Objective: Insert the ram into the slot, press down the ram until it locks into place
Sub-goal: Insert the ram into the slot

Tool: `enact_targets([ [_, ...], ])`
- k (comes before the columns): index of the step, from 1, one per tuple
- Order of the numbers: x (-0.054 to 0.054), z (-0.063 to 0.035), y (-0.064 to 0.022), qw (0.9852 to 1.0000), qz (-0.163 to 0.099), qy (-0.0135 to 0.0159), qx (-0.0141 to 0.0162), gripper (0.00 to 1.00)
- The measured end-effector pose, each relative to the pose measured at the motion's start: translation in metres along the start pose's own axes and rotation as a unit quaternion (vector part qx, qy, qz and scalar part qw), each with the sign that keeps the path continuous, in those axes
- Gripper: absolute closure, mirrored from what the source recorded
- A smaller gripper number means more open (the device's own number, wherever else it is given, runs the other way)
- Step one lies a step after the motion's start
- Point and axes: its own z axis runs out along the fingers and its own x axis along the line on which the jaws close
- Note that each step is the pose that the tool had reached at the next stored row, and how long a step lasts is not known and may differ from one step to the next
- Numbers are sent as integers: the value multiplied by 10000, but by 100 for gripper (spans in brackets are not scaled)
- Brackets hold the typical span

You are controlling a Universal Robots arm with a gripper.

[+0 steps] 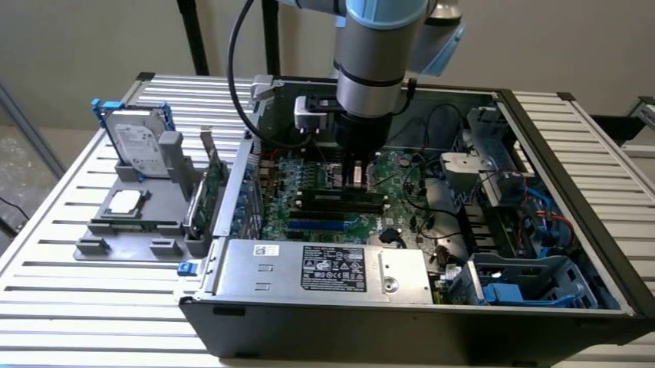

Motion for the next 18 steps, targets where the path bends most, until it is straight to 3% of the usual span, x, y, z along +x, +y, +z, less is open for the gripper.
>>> enact_targets([
  [18,0,31,-11,10000,3,1,7,87],
])
